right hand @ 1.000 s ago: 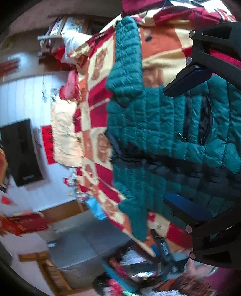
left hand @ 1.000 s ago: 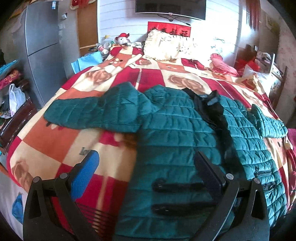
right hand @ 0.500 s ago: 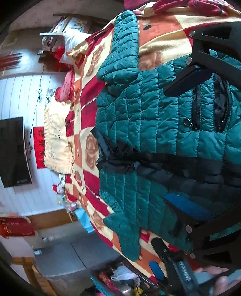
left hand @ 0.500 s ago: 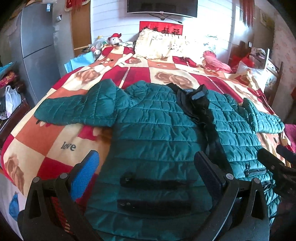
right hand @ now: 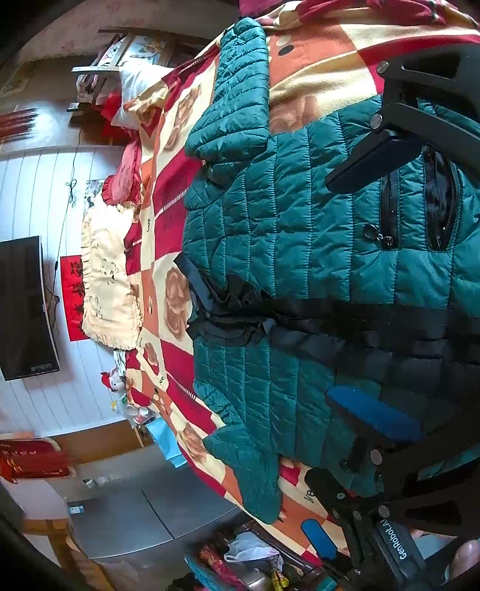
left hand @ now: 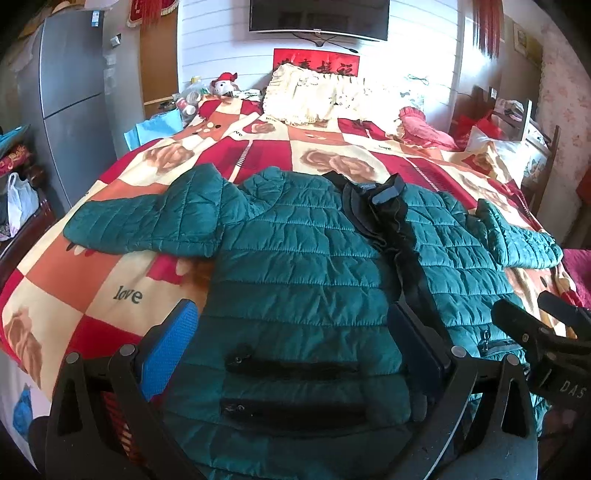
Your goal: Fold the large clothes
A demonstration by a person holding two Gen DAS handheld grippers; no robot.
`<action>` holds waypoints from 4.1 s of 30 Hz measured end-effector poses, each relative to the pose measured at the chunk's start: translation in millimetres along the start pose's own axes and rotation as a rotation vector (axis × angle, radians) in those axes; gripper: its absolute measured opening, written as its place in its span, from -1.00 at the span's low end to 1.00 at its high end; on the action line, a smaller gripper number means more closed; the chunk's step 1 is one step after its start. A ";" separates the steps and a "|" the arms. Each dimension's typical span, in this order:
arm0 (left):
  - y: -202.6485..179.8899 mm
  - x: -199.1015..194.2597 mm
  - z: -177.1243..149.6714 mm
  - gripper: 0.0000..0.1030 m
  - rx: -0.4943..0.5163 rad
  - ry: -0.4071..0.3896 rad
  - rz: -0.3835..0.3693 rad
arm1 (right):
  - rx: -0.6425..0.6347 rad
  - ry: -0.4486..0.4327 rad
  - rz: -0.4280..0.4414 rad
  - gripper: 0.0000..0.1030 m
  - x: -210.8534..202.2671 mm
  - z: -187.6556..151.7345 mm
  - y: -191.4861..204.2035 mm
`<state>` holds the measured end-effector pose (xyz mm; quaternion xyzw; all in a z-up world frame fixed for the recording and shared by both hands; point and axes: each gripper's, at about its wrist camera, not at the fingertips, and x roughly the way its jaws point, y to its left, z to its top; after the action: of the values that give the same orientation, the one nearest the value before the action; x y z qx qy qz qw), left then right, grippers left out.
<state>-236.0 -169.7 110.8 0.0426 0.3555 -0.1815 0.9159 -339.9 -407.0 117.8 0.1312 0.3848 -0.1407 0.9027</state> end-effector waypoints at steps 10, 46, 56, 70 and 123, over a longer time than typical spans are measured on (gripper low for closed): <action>-0.5 0.8 -0.3 0.99 -0.002 -0.003 -0.004 | -0.027 -0.011 -0.041 1.00 2.3 10.0 -3.8; -47.1 11.5 -11.0 0.99 0.091 0.007 -0.067 | 0.234 0.095 0.279 1.00 38.1 46.6 -93.8; -39.1 8.8 -11.5 0.99 0.053 0.006 -0.079 | 0.507 0.136 0.668 1.00 12.0 40.3 -66.7; -24.5 18.6 -14.5 0.99 0.038 0.010 -0.047 | 0.263 0.136 0.296 1.00 79.0 27.6 -63.1; 5.6 55.7 7.1 0.99 0.006 0.038 0.029 | 0.072 0.061 -0.021 1.00 61.0 16.8 -22.9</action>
<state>-191.5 -182.8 78.6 0.0538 0.3716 -0.1685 0.9114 -296.4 -443.4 81.5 0.1636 0.4082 -0.1599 0.8838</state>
